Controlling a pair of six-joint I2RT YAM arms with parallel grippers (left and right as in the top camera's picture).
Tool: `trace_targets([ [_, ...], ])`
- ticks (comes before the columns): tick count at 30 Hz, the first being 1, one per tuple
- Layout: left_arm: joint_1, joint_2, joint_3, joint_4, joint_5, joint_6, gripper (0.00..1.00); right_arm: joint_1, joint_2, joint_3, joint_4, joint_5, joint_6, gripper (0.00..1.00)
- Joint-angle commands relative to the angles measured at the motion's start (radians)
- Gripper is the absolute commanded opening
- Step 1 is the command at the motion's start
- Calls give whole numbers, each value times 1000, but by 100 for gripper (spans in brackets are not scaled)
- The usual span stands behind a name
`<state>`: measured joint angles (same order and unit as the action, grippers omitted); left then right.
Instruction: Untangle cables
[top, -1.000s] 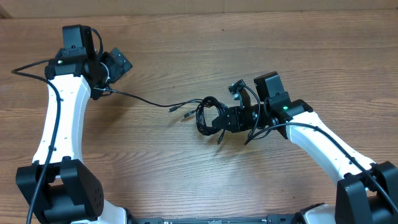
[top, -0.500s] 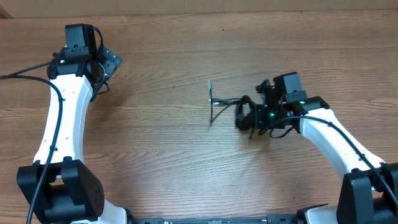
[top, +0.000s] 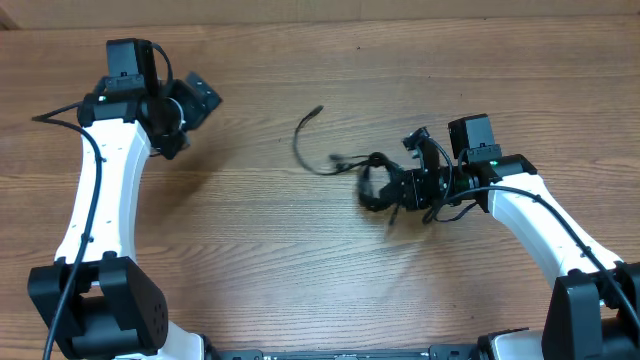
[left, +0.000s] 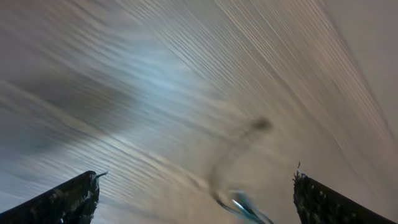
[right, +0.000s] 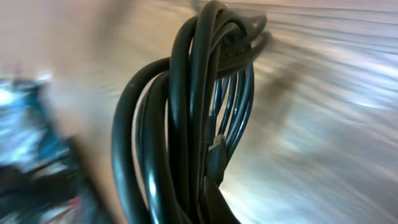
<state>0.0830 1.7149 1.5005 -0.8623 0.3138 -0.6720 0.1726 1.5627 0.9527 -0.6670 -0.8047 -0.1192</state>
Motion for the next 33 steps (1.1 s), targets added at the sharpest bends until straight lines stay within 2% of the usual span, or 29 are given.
trace_targets([
  [1, -34, -15, 21, -2, 266, 166, 100, 2, -10, -2, 6, -320, -73, 4],
  [3, -60, -15, 21, -14, 308, 210, 100, 2, -10, -2, 13, -391, -73, 4],
  [7, -111, -15, 21, -72, 306, 212, 94, 2, -10, -2, 71, -457, -37, 4],
  [14, -180, -15, 21, -186, 425, 187, 84, 4, -10, -2, 268, -453, 201, 4],
  [19, -203, -15, 21, -279, 375, 185, 83, 4, -10, -2, 322, -297, 373, 4],
  [22, -209, -15, 20, -325, 326, 161, 84, 4, -10, -2, 341, -257, 398, 4],
  [26, -243, -15, 15, -337, 326, 71, 85, 10, -10, -2, 396, -258, 479, 4],
  [28, -282, -15, 4, -294, 325, -27, 86, 24, -10, -2, 422, -259, 525, 4],
  [33, -380, -15, -18, -172, 300, -172, 88, 51, -10, -2, 454, -277, 603, 4],
])
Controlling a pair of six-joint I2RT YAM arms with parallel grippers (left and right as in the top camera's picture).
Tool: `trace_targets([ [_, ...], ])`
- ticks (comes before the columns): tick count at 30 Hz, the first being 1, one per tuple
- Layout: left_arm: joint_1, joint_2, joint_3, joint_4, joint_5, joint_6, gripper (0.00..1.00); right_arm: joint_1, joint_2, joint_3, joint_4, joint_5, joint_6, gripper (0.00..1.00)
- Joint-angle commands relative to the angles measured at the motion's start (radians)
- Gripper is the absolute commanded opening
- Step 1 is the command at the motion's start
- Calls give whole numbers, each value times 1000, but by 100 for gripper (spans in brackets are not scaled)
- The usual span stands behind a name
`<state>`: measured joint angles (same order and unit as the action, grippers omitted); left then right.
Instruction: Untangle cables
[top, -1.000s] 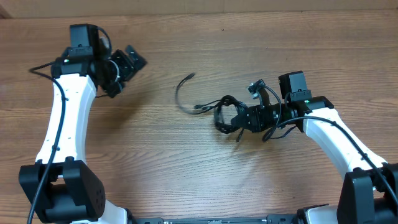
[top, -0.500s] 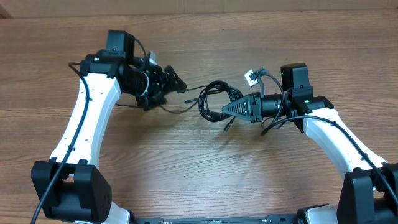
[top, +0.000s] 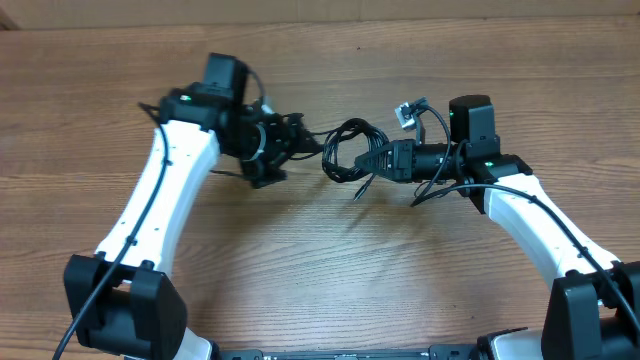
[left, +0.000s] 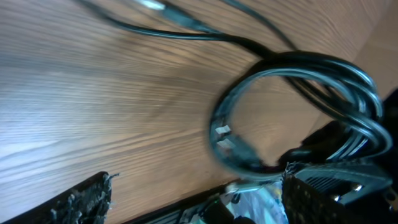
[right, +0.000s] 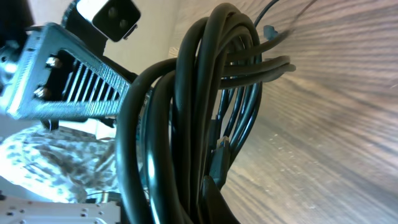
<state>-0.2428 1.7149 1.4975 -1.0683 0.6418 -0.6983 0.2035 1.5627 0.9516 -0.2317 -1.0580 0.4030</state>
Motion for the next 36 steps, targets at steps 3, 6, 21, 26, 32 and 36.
trace_targets([
  [3, -103, -15, -25, 60, -115, -250, 91, 32, -10, 0, 31, -61, 107, 4],
  [6, -132, -15, -39, 60, -156, -278, 93, 33, -10, 0, 53, -105, 119, 4],
  [21, -137, -15, -241, 262, -163, -431, 5, 33, -10, 0, 126, -114, 249, 4],
  [26, -115, -15, -239, 269, -281, -319, 4, 33, -10, 0, 126, -109, 247, 4],
  [32, -53, -15, -239, 265, -310, -67, 4, 33, -10, -2, 95, -10, 124, 10],
  [36, 5, -16, -239, 259, -309, 93, 4, 33, -10, -2, 35, 183, -50, 22],
])
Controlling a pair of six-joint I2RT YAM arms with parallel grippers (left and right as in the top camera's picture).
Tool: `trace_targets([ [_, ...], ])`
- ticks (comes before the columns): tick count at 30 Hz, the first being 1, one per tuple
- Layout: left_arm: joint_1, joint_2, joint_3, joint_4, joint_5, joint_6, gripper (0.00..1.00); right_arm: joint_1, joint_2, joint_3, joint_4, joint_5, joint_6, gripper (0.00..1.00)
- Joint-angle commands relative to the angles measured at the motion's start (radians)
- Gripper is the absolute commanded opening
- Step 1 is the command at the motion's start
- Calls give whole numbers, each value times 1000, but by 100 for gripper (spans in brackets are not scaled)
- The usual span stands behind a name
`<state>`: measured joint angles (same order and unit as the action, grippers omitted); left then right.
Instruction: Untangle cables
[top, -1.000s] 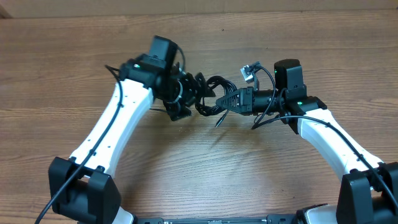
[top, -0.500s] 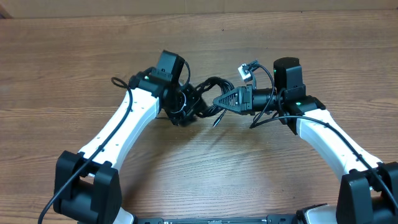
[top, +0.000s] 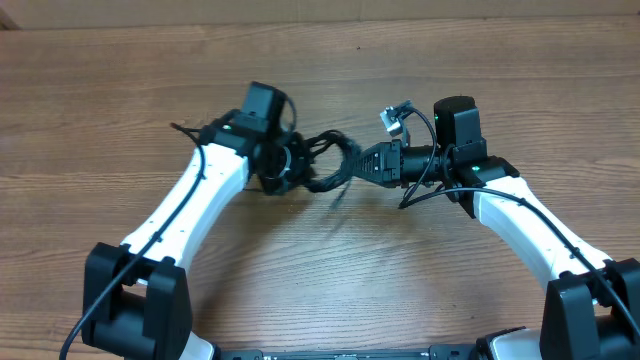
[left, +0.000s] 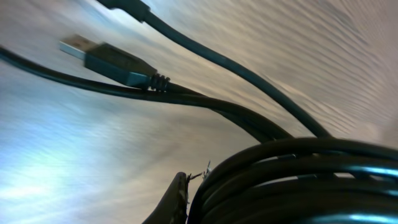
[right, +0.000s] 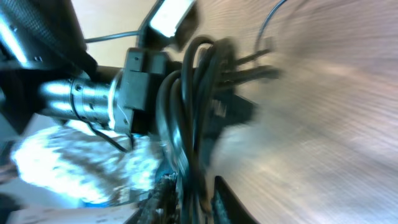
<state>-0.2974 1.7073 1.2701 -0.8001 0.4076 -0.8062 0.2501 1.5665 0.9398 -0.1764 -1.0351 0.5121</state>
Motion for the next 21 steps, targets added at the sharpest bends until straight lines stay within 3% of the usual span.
trace_targets([
  [1, 78, -8, -11, -15, -74, 218, 4, -14, -14, 10, -43, 213, -194, 24],
  [6, 145, -8, -11, -65, -74, 275, 4, -14, -14, 10, -142, 335, -313, 42],
  [10, 153, -8, -11, -113, -75, 345, 4, -14, -14, 10, -174, 385, -312, 56],
  [17, 150, -8, -11, -139, -76, 366, 4, -13, -14, 10, -186, 387, -312, 70],
  [21, 150, -8, -11, -158, -79, 412, 4, -14, -14, 10, -209, 386, -311, 86],
])
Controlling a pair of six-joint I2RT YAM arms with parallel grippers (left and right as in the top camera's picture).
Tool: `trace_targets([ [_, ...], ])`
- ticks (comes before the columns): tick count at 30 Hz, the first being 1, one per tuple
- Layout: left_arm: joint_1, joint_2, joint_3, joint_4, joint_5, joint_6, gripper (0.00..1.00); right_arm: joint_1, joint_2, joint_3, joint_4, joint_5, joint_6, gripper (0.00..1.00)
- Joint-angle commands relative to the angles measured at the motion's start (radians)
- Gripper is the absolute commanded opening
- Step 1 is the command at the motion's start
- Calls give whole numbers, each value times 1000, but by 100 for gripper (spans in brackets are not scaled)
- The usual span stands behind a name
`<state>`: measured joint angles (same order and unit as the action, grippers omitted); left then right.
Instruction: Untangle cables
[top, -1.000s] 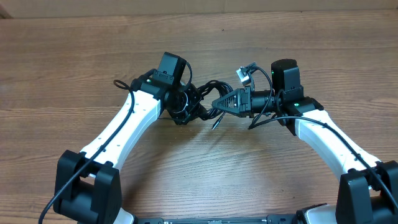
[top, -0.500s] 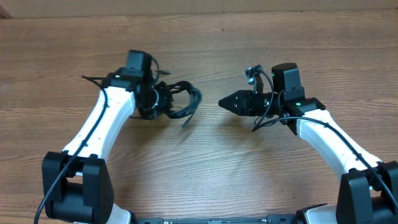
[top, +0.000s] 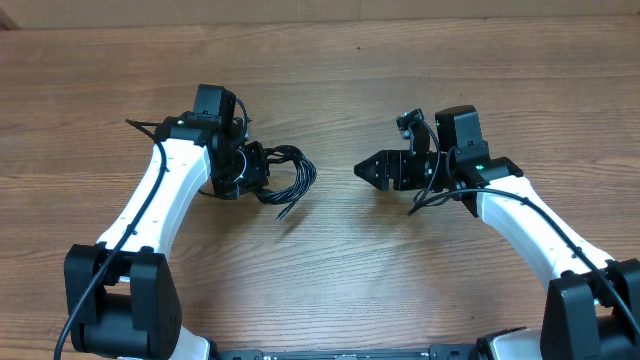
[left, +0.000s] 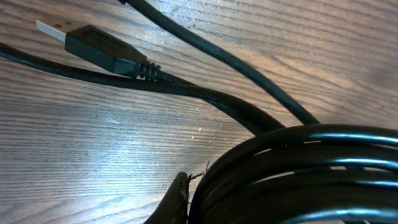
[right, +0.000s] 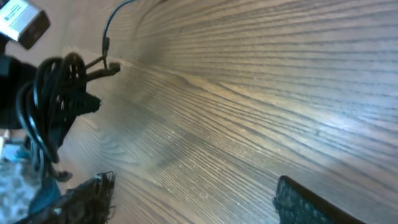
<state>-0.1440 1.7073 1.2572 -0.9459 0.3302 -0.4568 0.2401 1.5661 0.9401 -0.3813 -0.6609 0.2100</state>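
A coiled bundle of black cables (top: 290, 175) hangs from my left gripper (top: 258, 172), which is shut on it left of the table's middle. In the left wrist view the coils (left: 298, 177) fill the lower right against one fingertip (left: 180, 198). A loose end with a USB plug (left: 93, 42) lies on the wood beyond. My right gripper (top: 368, 168) stands open and empty to the right, apart from the bundle. Its view shows both fingers (right: 87, 198) spread wide, with the bundle (right: 53, 106) far off at left.
The wooden table (top: 330, 280) stretches round both arms. A thin black wire (top: 140, 125) trails behind the left arm. A small grey connector block (top: 408, 122) sits on the right arm's wrist cabling.
My right gripper has let go of the bundle, opened and drawn back to the right. The left gripper, still shut on the bundle, has moved it to the left.
At first my right gripper held the bundle right of centre, and the left stood open far back left. Then the open left gripper was beside the raised bundle. Then both were shut on it mid-table. Now the left alone holds it.
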Motion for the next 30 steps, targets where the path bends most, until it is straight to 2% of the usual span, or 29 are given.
trace_targets([
  [1, -3, -8, 2, -21, -1, 70, 4, -3, -14, 10, -8, 12, -9, 87],
  [3, -2, -8, 2, -39, -1, 77, 4, -3, -13, 10, -19, 8, -9, 95],
  [7, -4, -8, 2, -51, 0, 92, 5, -4, -13, 10, -25, 9, -9, 100],
  [22, -7, -8, 2, -54, 3, 127, 4, -3, -13, 10, -1, 9, -10, 99],
  [30, -7, -8, 2, -101, 18, 148, 4, 1, -14, 11, 81, -39, -10, 100],
])
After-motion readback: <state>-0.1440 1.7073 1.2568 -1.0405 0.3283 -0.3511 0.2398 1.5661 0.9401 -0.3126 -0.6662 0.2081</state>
